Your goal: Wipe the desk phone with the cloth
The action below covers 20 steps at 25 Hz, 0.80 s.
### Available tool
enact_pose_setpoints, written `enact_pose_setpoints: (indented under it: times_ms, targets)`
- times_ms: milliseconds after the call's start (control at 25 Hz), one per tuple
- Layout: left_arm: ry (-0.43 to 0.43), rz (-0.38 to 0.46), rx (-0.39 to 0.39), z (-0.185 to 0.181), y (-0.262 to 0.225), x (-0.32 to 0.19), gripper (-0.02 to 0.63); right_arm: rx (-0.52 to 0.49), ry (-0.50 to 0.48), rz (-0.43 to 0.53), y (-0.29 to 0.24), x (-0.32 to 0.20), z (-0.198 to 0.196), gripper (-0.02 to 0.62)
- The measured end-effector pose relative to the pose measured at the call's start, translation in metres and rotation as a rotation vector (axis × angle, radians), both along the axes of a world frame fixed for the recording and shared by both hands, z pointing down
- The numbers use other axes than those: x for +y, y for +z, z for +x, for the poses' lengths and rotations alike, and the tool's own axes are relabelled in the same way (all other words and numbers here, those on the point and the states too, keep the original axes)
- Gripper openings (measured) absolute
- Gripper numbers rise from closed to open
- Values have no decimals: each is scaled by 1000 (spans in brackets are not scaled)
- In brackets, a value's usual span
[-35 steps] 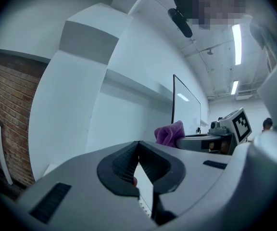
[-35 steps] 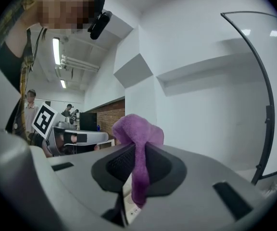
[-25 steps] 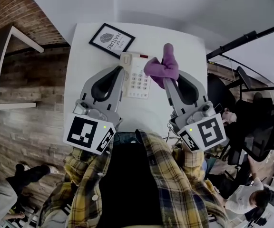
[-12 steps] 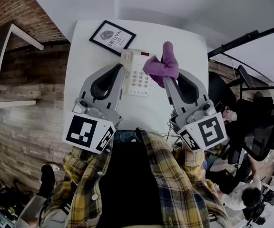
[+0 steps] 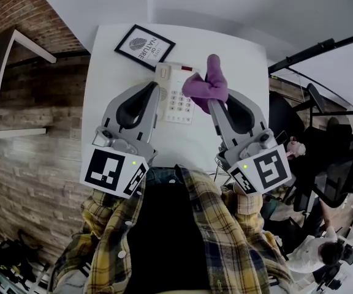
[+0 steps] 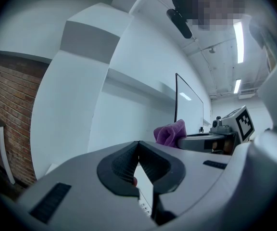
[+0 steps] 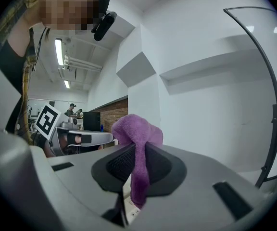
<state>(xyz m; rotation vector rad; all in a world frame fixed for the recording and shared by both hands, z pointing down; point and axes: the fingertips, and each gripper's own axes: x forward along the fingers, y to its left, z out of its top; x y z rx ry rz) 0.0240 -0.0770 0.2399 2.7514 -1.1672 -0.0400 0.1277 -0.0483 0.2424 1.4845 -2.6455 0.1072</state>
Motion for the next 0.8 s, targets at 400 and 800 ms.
enact_pose_setpoints:
  times_ms: [400, 800]
  targets:
    - [-8, -7, -4, -1, 3, -5, 14, 3, -6, -13, 4, -6, 2, 60]
    - [-15, -18, -3, -2, 5, -9, 14, 3, -13, -28, 8, -10, 1, 60]
